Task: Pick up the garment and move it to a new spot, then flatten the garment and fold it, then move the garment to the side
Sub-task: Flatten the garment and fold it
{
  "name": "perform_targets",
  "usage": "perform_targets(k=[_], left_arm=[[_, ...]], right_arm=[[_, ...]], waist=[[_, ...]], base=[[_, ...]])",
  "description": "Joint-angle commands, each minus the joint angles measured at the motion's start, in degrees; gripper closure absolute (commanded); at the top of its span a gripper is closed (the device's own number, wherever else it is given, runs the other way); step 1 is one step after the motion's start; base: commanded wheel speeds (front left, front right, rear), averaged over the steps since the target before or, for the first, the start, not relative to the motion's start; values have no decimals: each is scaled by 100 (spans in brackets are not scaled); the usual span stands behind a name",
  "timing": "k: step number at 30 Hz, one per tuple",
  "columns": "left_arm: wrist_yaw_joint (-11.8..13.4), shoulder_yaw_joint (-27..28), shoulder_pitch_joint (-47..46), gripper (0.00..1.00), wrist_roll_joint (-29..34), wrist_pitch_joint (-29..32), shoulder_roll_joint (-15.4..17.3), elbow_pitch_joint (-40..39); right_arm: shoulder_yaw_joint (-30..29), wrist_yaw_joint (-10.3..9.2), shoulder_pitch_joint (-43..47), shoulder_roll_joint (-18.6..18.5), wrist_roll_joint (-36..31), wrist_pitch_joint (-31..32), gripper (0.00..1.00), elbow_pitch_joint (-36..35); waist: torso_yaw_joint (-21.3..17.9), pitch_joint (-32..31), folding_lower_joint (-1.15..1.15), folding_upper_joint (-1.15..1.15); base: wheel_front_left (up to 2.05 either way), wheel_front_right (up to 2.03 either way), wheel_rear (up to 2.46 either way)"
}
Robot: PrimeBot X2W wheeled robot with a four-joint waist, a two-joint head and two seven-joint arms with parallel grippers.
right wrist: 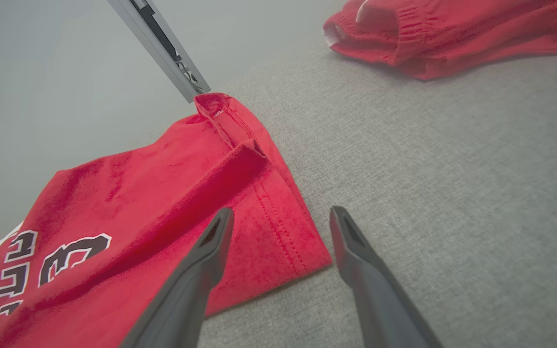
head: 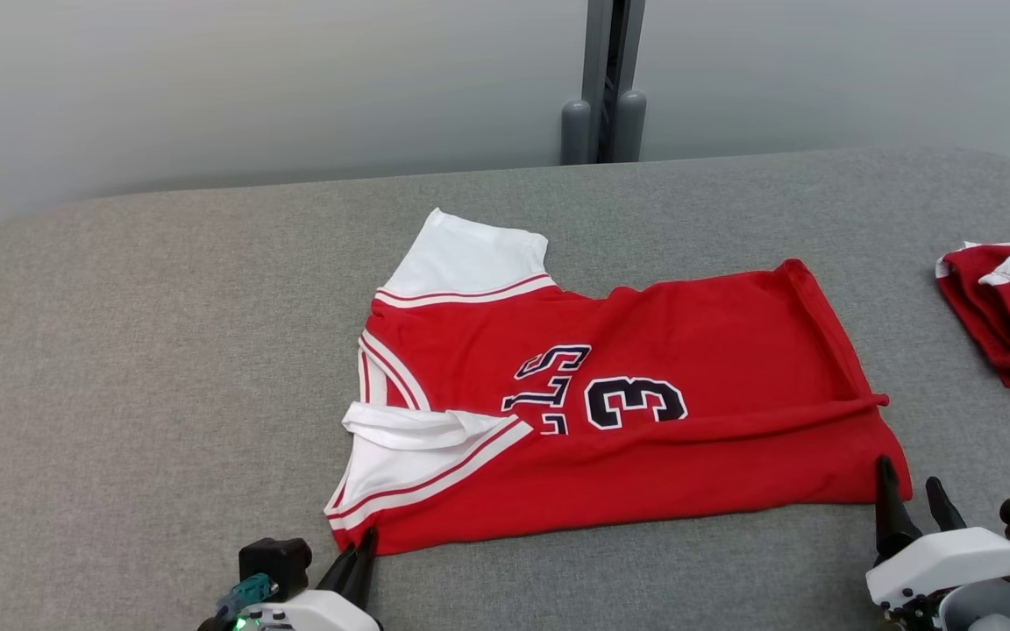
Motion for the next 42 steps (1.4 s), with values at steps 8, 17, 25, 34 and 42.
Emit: perform_targets(k=[8,17,25,34,42], left_arm=[[-54,-71,-157,100,80,12,41,-32],[-81,-106,-159,100,142,13,36,-4],[-111,-194,-154,100,271,12,34,119],[-299,-334,-138,100,406,12,161,193],[-452,-655,-143,100,293,424,417,26]], right_arm=[[143,0,-342,-192,486,-5,0,759],[677,0,-528,-240,889,-5,100,919],[939,0,-393,-428,1100,-5,100,775],[1367,-1,-231,-629,1373,-5,100,848],[1856,-1,-157,-812,1814,280,100,930]], waist=[[102,98,0,0],[94,124,0,0],[25,-81,0,0],[-69,-372,0,0],[-61,-513,0,0]], base=[[0,0,0],[0,0,0],[0,0,0],[0,0,0],[0,0,0]])
